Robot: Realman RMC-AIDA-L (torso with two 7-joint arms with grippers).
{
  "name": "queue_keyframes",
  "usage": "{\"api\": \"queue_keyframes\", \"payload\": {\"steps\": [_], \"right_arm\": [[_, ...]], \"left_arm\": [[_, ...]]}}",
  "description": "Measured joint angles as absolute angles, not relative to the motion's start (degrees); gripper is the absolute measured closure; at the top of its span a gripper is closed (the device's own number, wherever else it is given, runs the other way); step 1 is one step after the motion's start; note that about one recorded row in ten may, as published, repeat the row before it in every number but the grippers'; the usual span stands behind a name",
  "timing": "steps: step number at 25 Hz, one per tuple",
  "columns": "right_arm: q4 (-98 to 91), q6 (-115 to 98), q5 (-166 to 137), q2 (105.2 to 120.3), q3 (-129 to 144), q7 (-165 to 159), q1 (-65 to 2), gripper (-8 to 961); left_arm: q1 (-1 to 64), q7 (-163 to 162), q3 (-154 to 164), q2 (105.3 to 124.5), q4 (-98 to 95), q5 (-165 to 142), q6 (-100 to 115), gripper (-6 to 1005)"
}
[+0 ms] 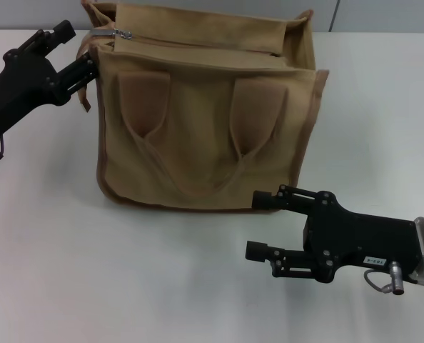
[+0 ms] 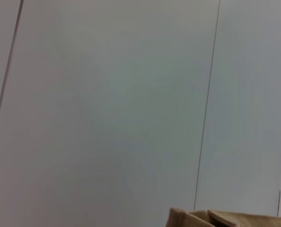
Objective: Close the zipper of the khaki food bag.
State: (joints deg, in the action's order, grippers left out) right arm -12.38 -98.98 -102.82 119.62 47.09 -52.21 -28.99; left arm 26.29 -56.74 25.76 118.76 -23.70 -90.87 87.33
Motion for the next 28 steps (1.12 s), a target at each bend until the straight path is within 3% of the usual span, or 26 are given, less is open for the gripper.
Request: {"api": "queue_keyframes", "payload": {"steps": [13,28], "right_arm": [[-12.3,-99.3,-99.5,119.62,47.0,-51.8,-29.3,178],[-12.1,-104.2,-87.9,119.77,47.2,-51.7,-31.4,178]], "left_arm": [[26.3,-59.3,27.7,118.80,-24.0,-90.7,89.2,244],[26.0,-60.1,29.2,119.00,-23.4,-88.2,89.5,865]]}}
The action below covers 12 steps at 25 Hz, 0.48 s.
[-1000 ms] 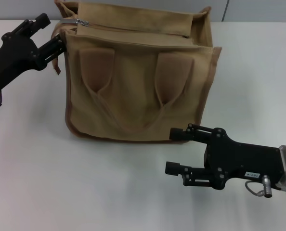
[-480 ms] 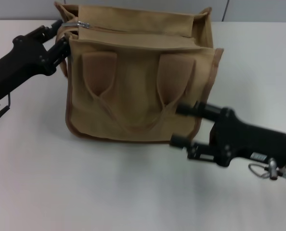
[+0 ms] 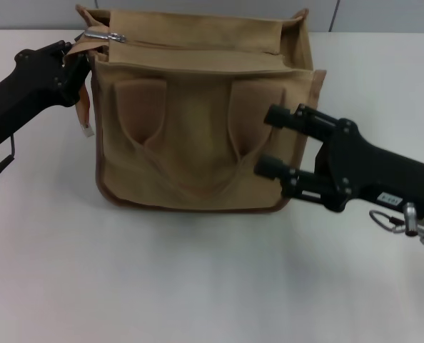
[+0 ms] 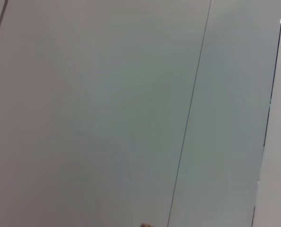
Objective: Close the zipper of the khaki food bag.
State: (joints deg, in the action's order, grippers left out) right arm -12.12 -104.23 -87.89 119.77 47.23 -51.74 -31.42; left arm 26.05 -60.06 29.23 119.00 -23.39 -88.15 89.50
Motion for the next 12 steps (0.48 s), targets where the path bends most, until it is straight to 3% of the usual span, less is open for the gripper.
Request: {"api": "queue_keyframes", "payload": {"steps": [5,12], "right_arm": [[-12.2,-104.6,-79.2,119.82,47.4,-47.9,-32.9,178],[-10.4,-102.7,-75.4,119.87,47.2,-32.9,-38.5,177]], "left_arm": [[26.4,-60.1,29.3,119.01,-22.7,-88.0,90.3,977],[26.9,-60.1,29.3,119.00,-21.8,-88.0,91.5,977]]}}
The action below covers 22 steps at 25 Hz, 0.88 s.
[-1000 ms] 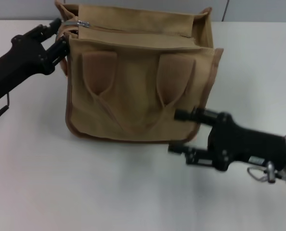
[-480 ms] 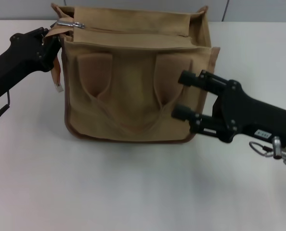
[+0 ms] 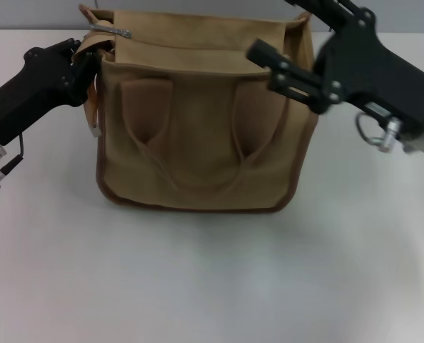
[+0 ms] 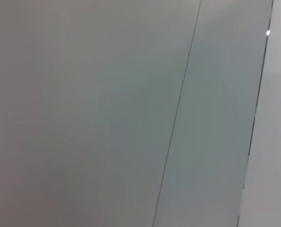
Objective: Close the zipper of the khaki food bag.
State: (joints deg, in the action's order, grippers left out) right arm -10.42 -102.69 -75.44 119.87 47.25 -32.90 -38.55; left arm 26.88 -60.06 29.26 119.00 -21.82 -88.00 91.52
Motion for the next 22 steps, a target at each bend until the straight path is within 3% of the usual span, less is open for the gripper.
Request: {"api": "queue_keyframes", "payload": {"steps": [6,22], "right_arm": [[-4.1,-97.6,-71.0,119.89,47.0,-12.6,-44.9,177],[6.7,-84.1,-70.0,119.89,47.0,1.6,-54.1,178]], "left_arm": [[27.5,-60.1,29.2,119.00,-20.8,-88.0,93.3,977],[29.4,-60.3,29.3,119.08,-19.0,-87.9,94.2,977]]}}
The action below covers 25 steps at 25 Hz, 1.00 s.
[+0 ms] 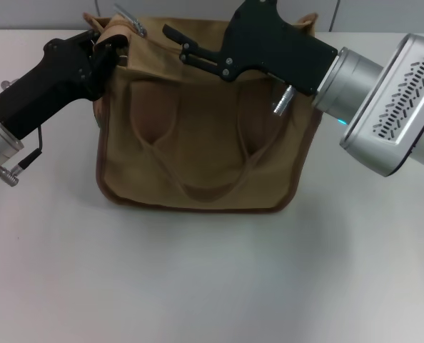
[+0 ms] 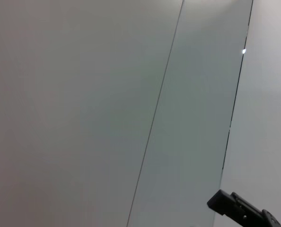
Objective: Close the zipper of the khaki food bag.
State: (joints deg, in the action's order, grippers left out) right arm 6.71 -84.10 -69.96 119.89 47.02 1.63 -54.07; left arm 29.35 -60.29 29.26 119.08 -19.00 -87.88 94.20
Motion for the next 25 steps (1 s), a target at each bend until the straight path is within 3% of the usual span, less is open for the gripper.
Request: {"api": "queue_keyframes", "payload": {"steps": [25], "right_arm": [[7.6,-77.3,-71.5,119.87,46.8,4.6,-57.6,177]], "left_arm": [[32.1,-61.7,29.5,119.04,-18.5,-88.2,96.5,976]]}}
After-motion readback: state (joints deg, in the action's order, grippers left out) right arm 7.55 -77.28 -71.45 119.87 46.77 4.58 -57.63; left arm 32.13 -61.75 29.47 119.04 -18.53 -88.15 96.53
